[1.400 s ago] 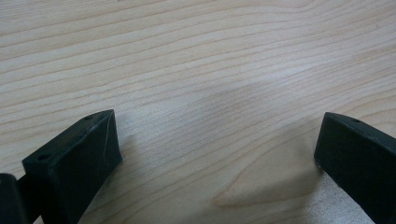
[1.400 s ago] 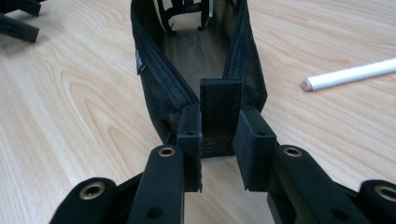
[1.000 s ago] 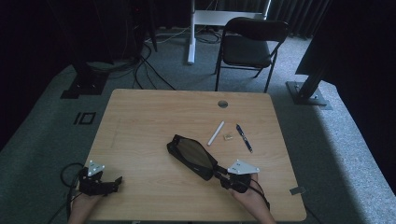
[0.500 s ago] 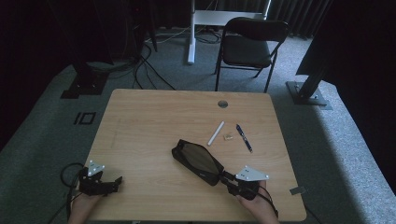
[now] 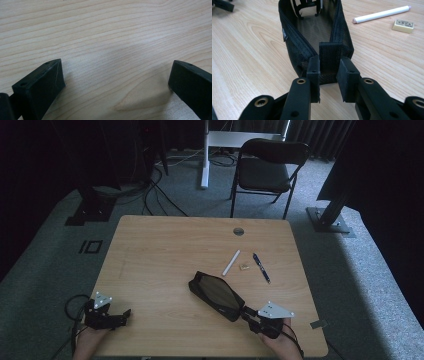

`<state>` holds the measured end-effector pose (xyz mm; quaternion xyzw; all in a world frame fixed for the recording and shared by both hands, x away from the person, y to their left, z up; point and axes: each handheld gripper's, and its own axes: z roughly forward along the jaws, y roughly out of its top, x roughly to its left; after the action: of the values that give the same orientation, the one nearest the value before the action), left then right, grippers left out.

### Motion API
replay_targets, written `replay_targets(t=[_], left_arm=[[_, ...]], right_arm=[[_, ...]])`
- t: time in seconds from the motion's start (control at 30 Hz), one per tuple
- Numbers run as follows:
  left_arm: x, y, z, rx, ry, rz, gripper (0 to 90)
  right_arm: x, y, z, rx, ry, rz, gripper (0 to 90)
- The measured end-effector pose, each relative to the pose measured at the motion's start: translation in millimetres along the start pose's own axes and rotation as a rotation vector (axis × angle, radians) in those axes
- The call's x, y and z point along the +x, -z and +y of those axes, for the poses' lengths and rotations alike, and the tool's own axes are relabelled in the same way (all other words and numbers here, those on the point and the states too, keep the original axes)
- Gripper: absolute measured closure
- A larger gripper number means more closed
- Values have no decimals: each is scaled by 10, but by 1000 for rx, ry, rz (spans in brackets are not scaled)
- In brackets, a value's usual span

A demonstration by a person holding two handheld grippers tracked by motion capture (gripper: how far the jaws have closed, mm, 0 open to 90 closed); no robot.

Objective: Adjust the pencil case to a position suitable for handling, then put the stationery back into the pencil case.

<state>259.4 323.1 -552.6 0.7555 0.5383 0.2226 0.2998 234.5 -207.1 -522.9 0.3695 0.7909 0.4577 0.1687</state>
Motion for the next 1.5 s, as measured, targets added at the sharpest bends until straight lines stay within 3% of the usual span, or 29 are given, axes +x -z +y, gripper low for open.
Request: replay_targets(t=[0.33,0.53,0.63,0.8,1.17,1.5], left_arm=[[0,0,0,0,0,0,2],[0,0,0,0,0,0,3],[0,0,0,0,0,0,3],[0,0,0,0,0,0,3],[0,0,0,0,0,0,3],[0,0,0,0,0,0,2]], right_arm=[[-39,92,-50,9,4,3,723],[-81,148,-66,3,-7,-5,582],[-108,175,-58,-29,-33,-7,514],[-143,222,-65,-28,-16,4,434],[-301,360,-119,-37,-27,0,365],[-530,433,-162,-54,-77,-61,357]])
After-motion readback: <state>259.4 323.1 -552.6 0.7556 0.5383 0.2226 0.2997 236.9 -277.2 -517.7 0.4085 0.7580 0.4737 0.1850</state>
